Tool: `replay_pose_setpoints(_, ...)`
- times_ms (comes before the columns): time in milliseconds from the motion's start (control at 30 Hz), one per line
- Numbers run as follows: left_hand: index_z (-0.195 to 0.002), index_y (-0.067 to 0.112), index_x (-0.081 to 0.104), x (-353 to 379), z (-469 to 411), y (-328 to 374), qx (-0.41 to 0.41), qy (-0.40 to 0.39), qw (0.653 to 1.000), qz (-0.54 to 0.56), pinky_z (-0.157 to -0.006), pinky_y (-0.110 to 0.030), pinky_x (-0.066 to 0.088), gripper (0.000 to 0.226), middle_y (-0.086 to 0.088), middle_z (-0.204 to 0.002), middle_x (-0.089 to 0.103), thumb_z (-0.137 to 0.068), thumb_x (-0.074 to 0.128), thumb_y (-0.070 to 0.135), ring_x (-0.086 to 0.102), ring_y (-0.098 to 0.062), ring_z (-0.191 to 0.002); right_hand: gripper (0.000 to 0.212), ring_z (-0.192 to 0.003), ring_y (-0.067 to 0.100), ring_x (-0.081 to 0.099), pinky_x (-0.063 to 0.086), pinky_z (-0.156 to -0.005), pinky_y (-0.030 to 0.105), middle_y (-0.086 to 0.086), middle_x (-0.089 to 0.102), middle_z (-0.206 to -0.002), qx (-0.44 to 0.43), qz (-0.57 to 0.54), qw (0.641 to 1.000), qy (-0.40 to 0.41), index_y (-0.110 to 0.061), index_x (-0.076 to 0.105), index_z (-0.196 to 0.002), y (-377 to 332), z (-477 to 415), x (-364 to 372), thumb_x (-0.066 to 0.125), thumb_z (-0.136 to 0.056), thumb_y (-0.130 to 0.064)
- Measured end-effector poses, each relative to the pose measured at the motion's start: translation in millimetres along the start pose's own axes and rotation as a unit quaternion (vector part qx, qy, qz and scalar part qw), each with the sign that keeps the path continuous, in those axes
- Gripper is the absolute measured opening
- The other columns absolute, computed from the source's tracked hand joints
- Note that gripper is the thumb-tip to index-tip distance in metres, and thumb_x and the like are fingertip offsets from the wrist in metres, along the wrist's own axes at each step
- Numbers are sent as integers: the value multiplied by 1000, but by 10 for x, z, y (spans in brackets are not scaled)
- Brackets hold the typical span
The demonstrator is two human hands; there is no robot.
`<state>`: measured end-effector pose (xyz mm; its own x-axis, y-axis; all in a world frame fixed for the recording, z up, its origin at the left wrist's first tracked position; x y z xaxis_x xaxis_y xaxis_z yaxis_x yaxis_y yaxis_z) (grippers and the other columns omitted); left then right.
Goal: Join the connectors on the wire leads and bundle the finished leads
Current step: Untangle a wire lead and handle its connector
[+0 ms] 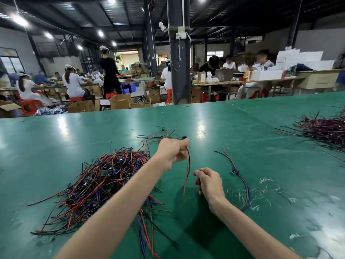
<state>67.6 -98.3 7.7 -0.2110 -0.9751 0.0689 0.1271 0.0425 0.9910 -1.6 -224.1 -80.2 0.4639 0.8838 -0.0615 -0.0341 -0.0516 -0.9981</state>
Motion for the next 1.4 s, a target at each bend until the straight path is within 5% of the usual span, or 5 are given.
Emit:
replay_pose_setpoints(233, -138, -5, 36, -542, -884, 198, -51, 70, 995, 43, -93, -24, 45, 44, -22, -143, 40, -96, 48, -1, 44, -30, -131, 16, -44, 11, 45, 40, -48, 29, -2, 57, -50, -40, 49, 998, -13, -10, 62, -73, 4, 12, 31, 56, -88, -11)
replay_pose_setpoints(467, -87, -4, 60, -1391, -783, 486, 61, 131, 965, -219, -54, -19, 54, 16, -18, -83, 60, -90, 47, -12, 57, -22, -64, 17, -43, 4, 46, 39, -52, 25, -3, 59, -54, -66, 117, 990, -37, -15, 63, -72, -23, 13, 112, 55, -87, -14)
replay_pose_setpoints(633, -110, 1, 66, -1822, -503, 668, 141, 205, 827, -505, -98, -33, 44, 27, -15, -115, 65, -88, 51, 0, 57, -30, -110, 18, -43, 3, 45, 37, -52, 24, -4, 60, -53, -84, 153, 984, -36, -16, 62, -70, -67, 38, 126, 56, -87, -15)
replay_pose_setpoints(800, -77, 10, 60, -1789, -440, 207, 22, 105, 765, -635, -79, -26, 42, 12, -12, -95, 57, -86, 53, 10, 53, -25, -90, 17, -43, 1, 45, 38, -53, 25, -3, 61, -55, -86, 160, 982, -45, -17, 63, -72, -77, 67, 130, 56, -88, -15)
replay_pose_setpoints(1400, -73, -1, 74, -1516, -64, 824, 174, 256, 798, -517, -84, -43, 53, 21, -15, -95, 72, -84, 57, 6, 63, -32, -92, 15, -57, 12, 51, 43, -62, 31, -3, 62, -58, -77, 178, 980, -53, -14, 64, -74, -91, 81, 152, 57, -87, -17)
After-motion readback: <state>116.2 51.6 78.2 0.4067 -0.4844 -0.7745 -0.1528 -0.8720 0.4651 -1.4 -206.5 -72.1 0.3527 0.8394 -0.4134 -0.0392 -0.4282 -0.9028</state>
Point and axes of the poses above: each hand's wrist, its own z-axis away from the middle knuckle, its own x-axis out of the palm, y = z × x, the point moved 9 cm from there along -z, towards the middle knuckle
